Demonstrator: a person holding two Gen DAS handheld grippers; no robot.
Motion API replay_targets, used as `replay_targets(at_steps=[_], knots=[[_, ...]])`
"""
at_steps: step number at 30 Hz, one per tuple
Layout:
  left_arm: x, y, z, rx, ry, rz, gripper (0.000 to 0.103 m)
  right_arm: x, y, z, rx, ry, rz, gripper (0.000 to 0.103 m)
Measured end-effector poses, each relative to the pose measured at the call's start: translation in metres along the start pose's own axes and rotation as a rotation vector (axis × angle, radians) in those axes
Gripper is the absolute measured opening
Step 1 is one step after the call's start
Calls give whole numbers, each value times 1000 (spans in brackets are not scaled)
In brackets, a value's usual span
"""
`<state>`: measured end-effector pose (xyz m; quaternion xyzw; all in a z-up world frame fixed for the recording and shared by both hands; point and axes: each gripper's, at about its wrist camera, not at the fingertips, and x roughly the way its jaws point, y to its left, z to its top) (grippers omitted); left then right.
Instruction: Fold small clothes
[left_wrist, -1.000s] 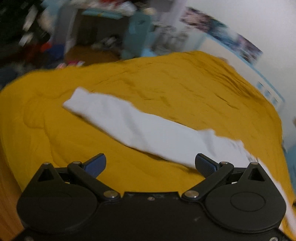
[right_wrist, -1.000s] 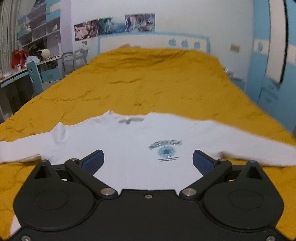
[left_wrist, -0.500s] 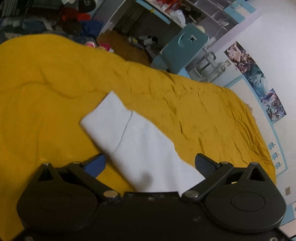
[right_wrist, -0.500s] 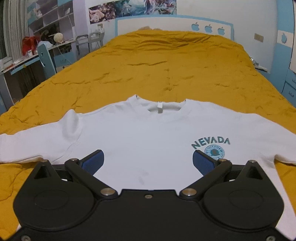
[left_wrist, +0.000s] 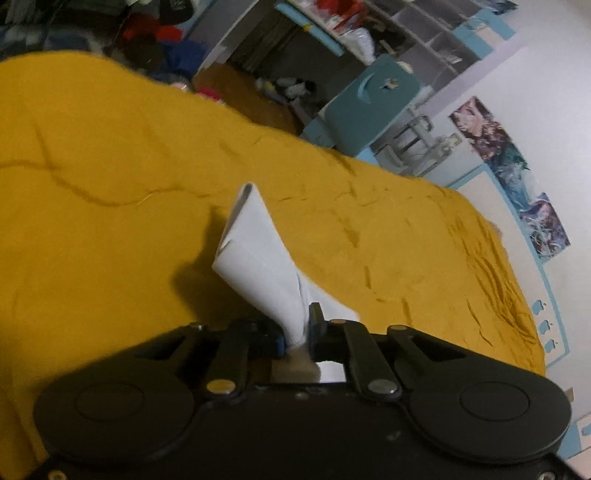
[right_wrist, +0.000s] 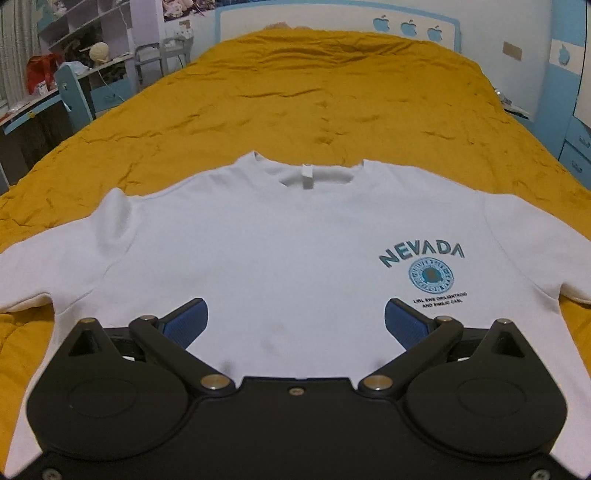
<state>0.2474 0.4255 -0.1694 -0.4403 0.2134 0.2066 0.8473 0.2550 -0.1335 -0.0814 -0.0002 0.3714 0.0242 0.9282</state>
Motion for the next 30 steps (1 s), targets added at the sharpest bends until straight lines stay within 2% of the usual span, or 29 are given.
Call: replay_targets(at_steps=[4, 7, 10, 16, 18, 21, 22, 25, 26, 28, 30], knots=[[-20, -34, 1, 48, -32, -63, 7, -4, -9, -3, 5, 3, 4, 103], [-37, -81, -4, 102, -34, -148, 7, -12, -22, -6, 20, 6, 5, 103], [-50, -144, -21, 170, -6, -276, 7, -23, -41, -11, 37, 4, 1, 103], [-60, -289, -102, 325, 157, -529, 7, -52, -89, -19, 79, -16, -28, 103], [-60, -336, -145, 374, 228, -604, 7, -62, -108, -23, 103, -27, -35, 103], [-47, -386, -214, 415, 346, -668, 8, -73, -132, -28, 139, -35, -52, 103], [-41, -398, -236, 426, 397, -682, 11, -76, -140, -30, 154, -34, -57, 103], [-15, -424, -303, 456, 561, -669, 92, -81, -160, -36, 186, -27, -75, 103], [-12, -426, -317, 466, 562, -641, 89, -81, -165, -37, 193, -25, -83, 103], [-11, -425, -331, 502, 536, -635, 89, -81, -175, -39, 211, -19, -93, 103], [-13, -419, -328, 531, 508, -602, 89, -80, -183, -39, 229, -28, -86, 103]])
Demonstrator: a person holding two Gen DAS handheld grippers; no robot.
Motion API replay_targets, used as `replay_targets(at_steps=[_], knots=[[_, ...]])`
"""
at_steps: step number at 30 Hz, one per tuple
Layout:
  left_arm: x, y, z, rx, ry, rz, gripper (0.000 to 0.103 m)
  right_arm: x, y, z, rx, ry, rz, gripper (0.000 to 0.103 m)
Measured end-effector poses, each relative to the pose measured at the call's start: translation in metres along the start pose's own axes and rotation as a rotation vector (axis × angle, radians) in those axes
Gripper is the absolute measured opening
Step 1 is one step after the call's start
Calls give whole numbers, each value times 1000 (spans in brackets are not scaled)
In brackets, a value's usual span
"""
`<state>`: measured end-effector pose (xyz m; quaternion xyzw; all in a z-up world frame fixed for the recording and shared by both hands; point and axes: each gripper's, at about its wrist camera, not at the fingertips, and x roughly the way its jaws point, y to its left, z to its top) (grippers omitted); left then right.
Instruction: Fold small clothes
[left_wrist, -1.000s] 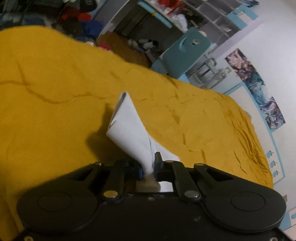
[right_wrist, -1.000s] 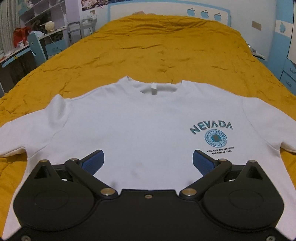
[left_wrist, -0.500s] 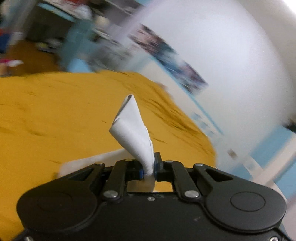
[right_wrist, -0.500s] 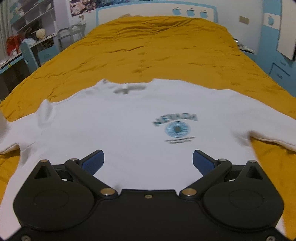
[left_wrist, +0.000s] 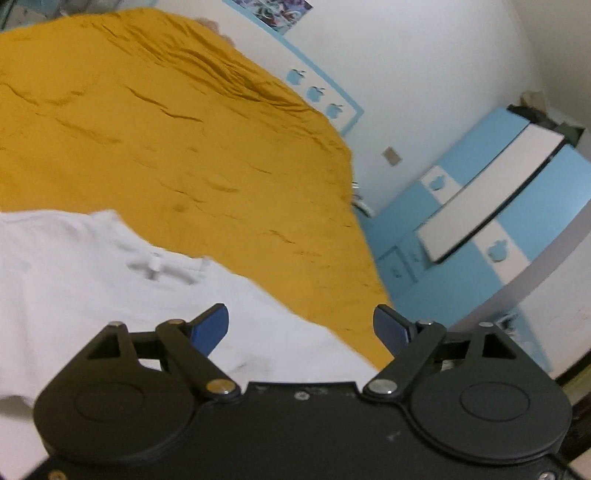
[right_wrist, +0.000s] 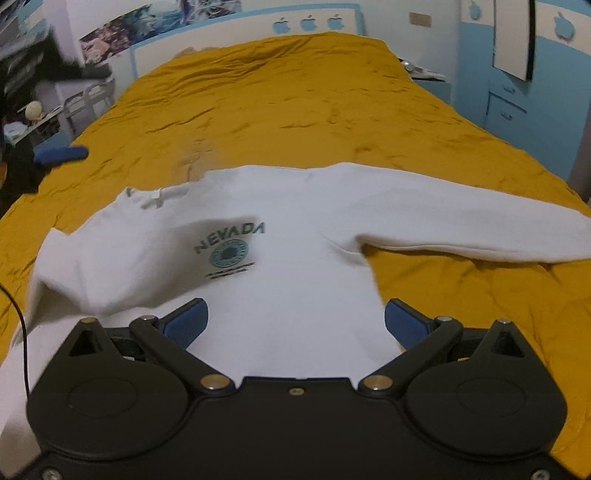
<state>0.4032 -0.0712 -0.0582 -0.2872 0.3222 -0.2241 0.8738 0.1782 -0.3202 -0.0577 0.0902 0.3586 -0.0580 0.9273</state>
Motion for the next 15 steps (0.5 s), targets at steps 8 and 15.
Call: replay_targets(at_steps=[8, 15], knots=[[-56, 102, -6, -7, 1, 299, 90, 42, -2, 17, 119, -2, 138, 97], [-68, 166, -13, -107, 7, 362, 90, 115, 14, 29, 258, 136, 184, 70]])
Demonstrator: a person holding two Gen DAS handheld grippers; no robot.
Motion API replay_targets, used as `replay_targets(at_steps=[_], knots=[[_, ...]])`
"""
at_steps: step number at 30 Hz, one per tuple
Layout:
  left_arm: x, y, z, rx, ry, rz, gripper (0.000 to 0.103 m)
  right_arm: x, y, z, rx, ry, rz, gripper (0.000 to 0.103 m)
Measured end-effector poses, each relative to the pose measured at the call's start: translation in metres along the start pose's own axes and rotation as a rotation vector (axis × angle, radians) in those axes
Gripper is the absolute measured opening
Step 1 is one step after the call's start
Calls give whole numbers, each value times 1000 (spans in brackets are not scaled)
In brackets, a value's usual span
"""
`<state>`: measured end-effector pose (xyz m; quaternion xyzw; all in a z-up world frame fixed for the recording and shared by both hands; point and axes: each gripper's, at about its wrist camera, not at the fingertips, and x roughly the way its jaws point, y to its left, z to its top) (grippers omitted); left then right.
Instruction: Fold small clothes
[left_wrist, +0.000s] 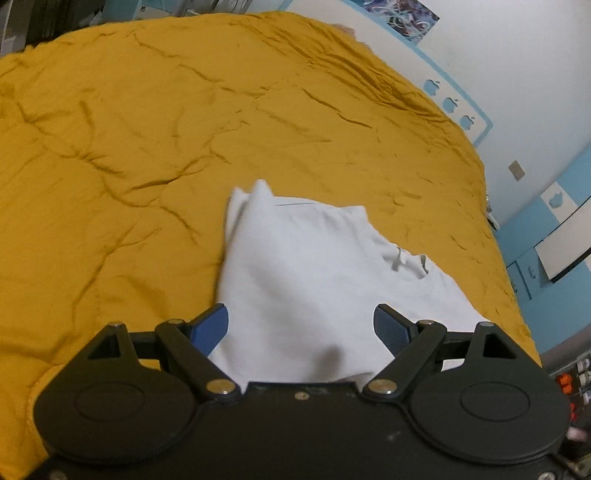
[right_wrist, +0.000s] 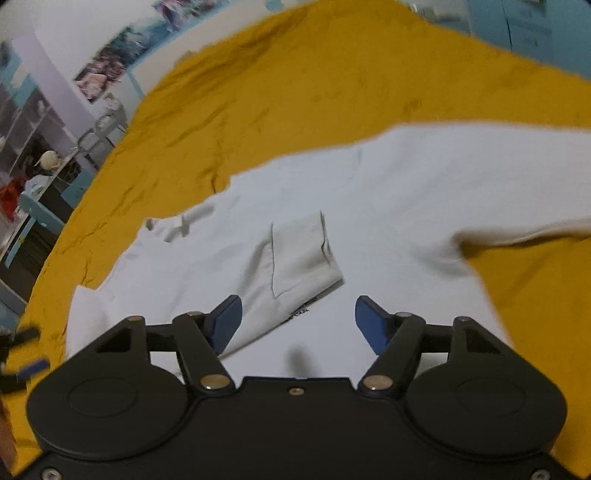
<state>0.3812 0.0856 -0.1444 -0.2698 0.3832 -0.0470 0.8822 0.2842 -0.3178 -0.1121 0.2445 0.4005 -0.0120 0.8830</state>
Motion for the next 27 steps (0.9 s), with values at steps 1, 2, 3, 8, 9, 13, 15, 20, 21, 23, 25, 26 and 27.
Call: replay_targets(at_steps=[1, 2, 3, 8, 9, 13, 15, 20, 21, 23, 25, 26, 27], knots=[[3, 3, 1, -1, -1, 4, 90, 9, -2, 1, 34, 16, -3, 70], [1, 6, 2, -2, 2, 10, 90, 18, -4, 2, 72, 30, -1, 70], [0, 8, 3, 0, 7, 9, 90, 24, -5, 2, 103, 39, -5, 70], [0, 7, -1, 17, 28, 12, 90, 39, -5, 2, 170, 1, -17, 71], [-2, 10, -2, 19, 31, 14, 90, 41, -2, 3, 170, -3, -20, 69], [-7, 15, -8, 16, 51, 27, 90, 46, 1, 10, 160, 15, -27, 16], [-5, 13, -8, 17, 55, 29, 90, 44, -5, 16, 178, 11, -12, 9], [-2, 6, -6, 46, 49, 23, 90, 4, -4, 26, 125, -84, 25, 7], [-2, 4, -7, 49, 51, 22, 90, -6, -4, 26, 114, -114, 15, 7], [0, 2, -8, 60, 56, 25, 91, -21, -6, 26, 86, -182, -44, 7], [5, 1, -11, 73, 70, 34, 92, -24, -15, 26, 87, -191, -65, 7], [7, 1, -13, 81, 78, 41, 92, -17, -21, 26, 90, -151, -62, 7], [9, 0, -14, 87, 85, 46, 92, -8, -26, 25, 100, -119, -83, 7]])
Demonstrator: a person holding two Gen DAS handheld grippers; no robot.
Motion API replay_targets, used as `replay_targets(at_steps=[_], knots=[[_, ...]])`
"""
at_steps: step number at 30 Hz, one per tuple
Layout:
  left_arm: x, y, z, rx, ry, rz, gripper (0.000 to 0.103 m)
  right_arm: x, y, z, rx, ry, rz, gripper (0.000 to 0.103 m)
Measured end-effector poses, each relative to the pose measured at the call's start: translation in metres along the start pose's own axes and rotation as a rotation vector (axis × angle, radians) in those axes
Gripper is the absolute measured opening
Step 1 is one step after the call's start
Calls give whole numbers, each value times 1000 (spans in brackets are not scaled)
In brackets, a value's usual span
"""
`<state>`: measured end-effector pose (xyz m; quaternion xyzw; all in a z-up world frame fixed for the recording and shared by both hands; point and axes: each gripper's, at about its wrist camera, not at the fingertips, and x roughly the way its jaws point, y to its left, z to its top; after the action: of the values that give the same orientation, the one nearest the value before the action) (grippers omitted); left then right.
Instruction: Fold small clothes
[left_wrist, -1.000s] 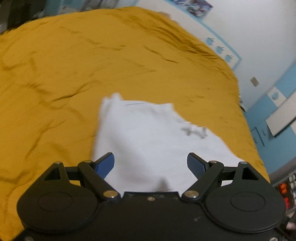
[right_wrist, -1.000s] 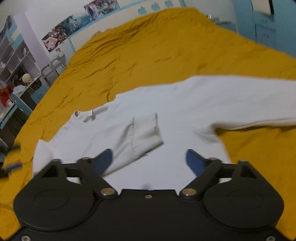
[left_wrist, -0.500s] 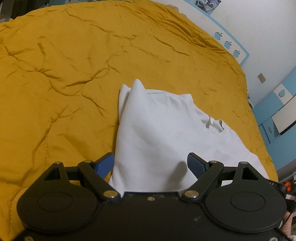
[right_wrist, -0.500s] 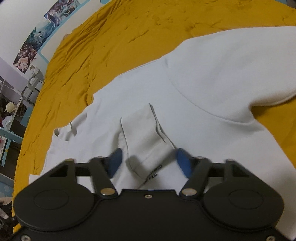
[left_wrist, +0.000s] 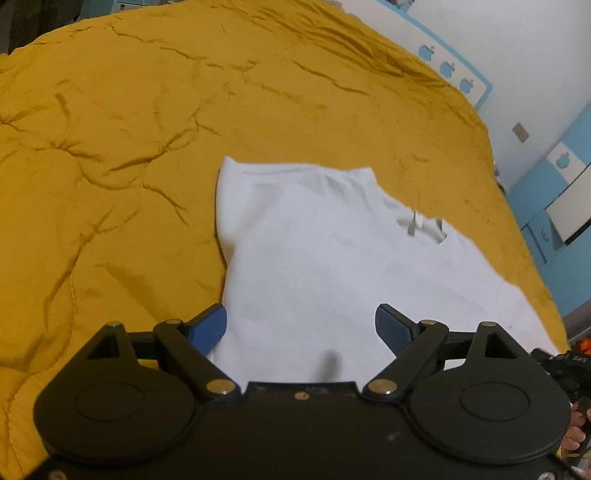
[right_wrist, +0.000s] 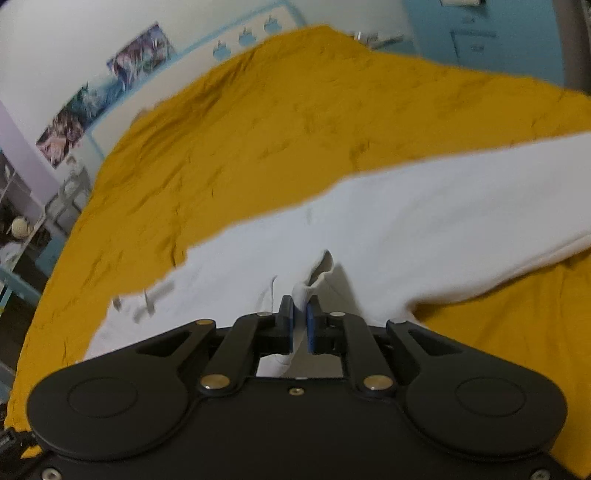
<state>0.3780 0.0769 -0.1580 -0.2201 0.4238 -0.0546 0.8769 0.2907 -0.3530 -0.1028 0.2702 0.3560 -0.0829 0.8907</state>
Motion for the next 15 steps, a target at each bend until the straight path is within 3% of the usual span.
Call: replay_targets(at_steps=[4, 10, 15], knots=[[3, 1, -2, 10, 17, 11, 92, 18, -20, -10, 54, 59, -63, 6], [-8, 0, 0, -2, -13, -17, 92, -3, -18, -12, 79, 8, -67, 6], [-7, -16, -7, 47, -22, -43, 100, -1, -19, -19, 102, 7, -107, 5]])
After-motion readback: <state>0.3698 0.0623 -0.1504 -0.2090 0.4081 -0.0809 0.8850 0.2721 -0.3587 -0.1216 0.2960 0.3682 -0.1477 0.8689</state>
